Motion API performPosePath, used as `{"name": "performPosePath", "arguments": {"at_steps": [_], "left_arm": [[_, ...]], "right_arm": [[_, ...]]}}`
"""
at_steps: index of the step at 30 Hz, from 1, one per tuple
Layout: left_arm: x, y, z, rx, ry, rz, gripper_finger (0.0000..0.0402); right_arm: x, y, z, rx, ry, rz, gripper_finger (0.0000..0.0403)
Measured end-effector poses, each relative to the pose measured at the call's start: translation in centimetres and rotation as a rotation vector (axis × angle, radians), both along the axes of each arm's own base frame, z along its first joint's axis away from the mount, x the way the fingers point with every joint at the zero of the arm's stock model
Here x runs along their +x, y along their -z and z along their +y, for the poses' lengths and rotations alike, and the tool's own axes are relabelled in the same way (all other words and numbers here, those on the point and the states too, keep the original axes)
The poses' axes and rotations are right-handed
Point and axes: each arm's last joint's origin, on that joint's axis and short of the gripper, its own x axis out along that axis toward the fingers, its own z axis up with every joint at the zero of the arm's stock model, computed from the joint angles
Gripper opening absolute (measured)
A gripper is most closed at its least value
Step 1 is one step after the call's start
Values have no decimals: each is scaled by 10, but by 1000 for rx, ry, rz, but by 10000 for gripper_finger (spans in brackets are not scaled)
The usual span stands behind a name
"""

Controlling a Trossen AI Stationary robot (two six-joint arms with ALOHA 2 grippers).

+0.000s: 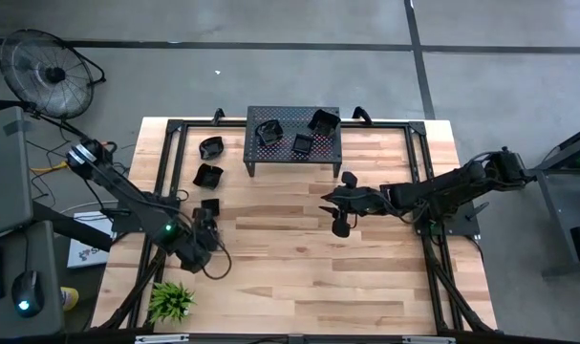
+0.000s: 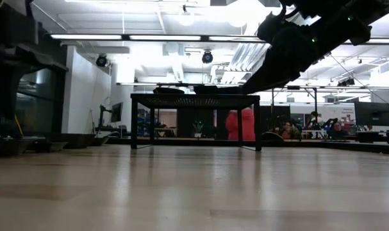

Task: Pick & Place Mini shaped plates
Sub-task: Stack the black leaf-shaped plate on top of the black leaf-shaped plate on the shelf

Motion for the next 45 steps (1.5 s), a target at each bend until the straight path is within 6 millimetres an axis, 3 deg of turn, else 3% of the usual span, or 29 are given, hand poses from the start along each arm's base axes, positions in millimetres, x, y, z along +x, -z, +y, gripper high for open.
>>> {"name": "performPosePath", "arguments": {"at_steps": [8,29,33,42,45], "left_arm": [[6,19,-7,20,11,110,133],[14,36,-13,44,-80,122,132],[14,36,-13,44,-95,116,109],[14,36,-13,42,-95,116,13],[14,36,-13,36,-94,122,5]], "right_arm": [[0,0,1,1,-1,5,138],[-1,1,1,0,-1,12,138],[-1,1,1,0,-1,12,138],[-1,1,1,-15,-10,19,138],[-1,2,3,-33,-20,25,138]]}}
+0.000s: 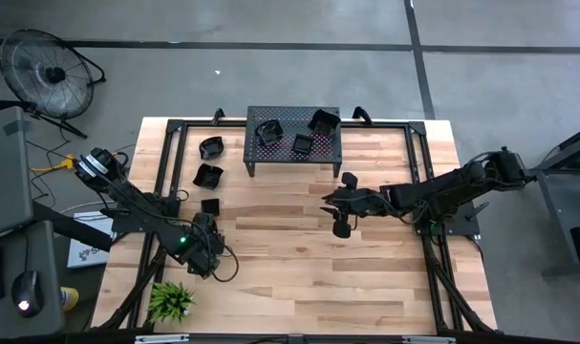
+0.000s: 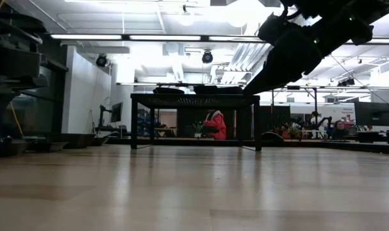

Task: Pick & Place Mini shaped plates
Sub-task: Stack the black leaf-shaped plate on top of the black leaf-shaped plate on the shelf

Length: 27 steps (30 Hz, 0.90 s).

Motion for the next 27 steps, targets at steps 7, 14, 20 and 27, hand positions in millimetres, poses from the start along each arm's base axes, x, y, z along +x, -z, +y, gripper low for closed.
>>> {"name": "performPosePath", "arguments": {"at_steps": [7,14,20,27], "left_arm": [[0,0,0,-9,1,3,2],[4,-5,-4,-9,46,-16,1],[17,-24,-10,111,238,-109,0],[43,-57,-3,274,426,-144,0]], "right_arm": [[-3,-1,15,-96,3,-1,138],[-12,10,25,-68,-85,-117,138],[-44,29,17,5,-133,-404,138],[-63,46,11,27,-55,-395,138]]}}
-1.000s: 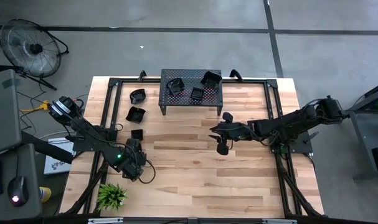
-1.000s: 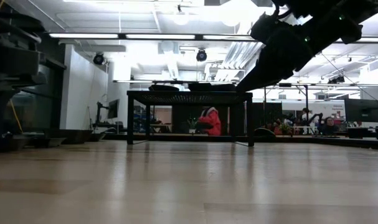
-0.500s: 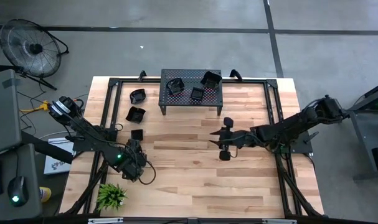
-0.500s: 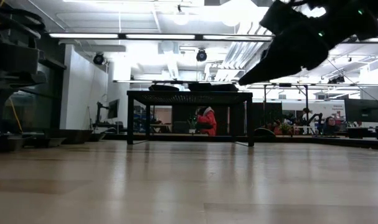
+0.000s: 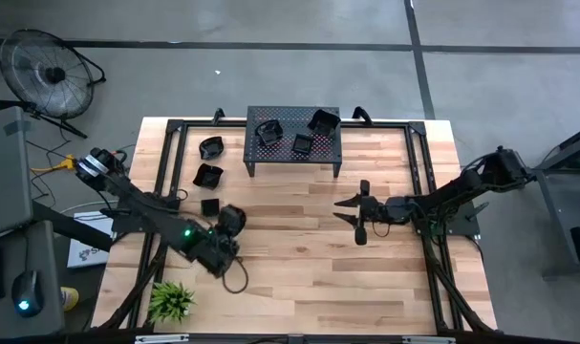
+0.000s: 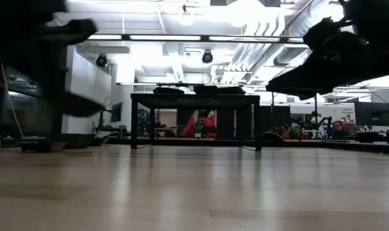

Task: Pick & Place Mini shaped plates
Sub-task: Stack the black leaf-shaped plate on top of the black leaf-shaped plate on the shelf

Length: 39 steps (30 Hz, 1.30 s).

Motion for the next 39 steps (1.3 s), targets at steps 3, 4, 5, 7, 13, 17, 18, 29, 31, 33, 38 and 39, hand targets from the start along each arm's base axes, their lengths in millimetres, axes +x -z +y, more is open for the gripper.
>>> {"name": "performPosePath", "arguments": {"at_steps": [3,4,5,7,13,17,18,29,31,33,38,39], "left_arm": [[15,-14,14,47,43,19,0],[20,-18,19,59,61,23,0],[26,-23,24,75,82,25,0],[35,-33,34,112,124,30,0],[57,-64,63,199,200,25,0],[64,-83,76,244,236,19,0],[65,-86,80,259,247,29,0],[71,-94,131,341,273,131,0],[72,-94,141,349,285,146,0],[73,-95,151,363,300,149,0],[76,-97,175,409,390,170,0],[76,-98,181,425,409,173,0]], "right_arm": [[1,-1,0,-15,-12,-2,138],[1,-1,0,-21,-10,-3,138],[1,-1,0,-26,-8,-2,138],[1,-1,0,-32,-9,-1,138],[1,-1,0,-48,-24,2,138],[2,-1,-2,-42,-36,3,138],[2,-1,-2,-42,-40,4,138],[2,0,-2,-44,-36,11,138],[2,0,-2,-44,-36,11,138],[2,0,-2,-44,-36,11,138],[2,0,-3,-46,-30,11,138],[2,0,-3,-46,-28,11,138]]}}
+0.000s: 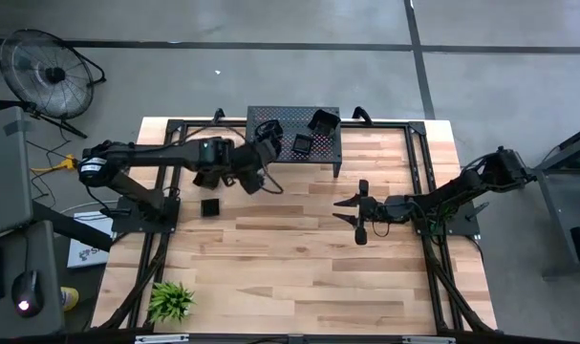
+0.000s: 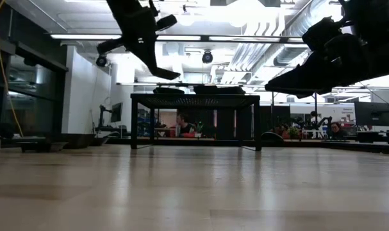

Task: Pick & Place Mini shaped plates
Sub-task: Stack the black leaf-shaped plate on top of the black leaf-shaped plate on the shelf

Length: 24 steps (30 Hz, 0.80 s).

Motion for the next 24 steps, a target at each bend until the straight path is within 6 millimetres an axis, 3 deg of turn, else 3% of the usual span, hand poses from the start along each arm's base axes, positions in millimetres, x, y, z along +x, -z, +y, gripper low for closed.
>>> {"name": "performPosePath", "arguments": {"at_steps": [5,15,24], "left_arm": [[-2,-2,27,55,34,20,0],[-17,-5,84,-57,90,-59,0],[-28,-6,107,-142,190,-127,0]], "right_arm": [[0,0,0,3,0,0,138],[0,0,0,0,0,0,138],[0,1,-1,-11,42,11,138]]}}
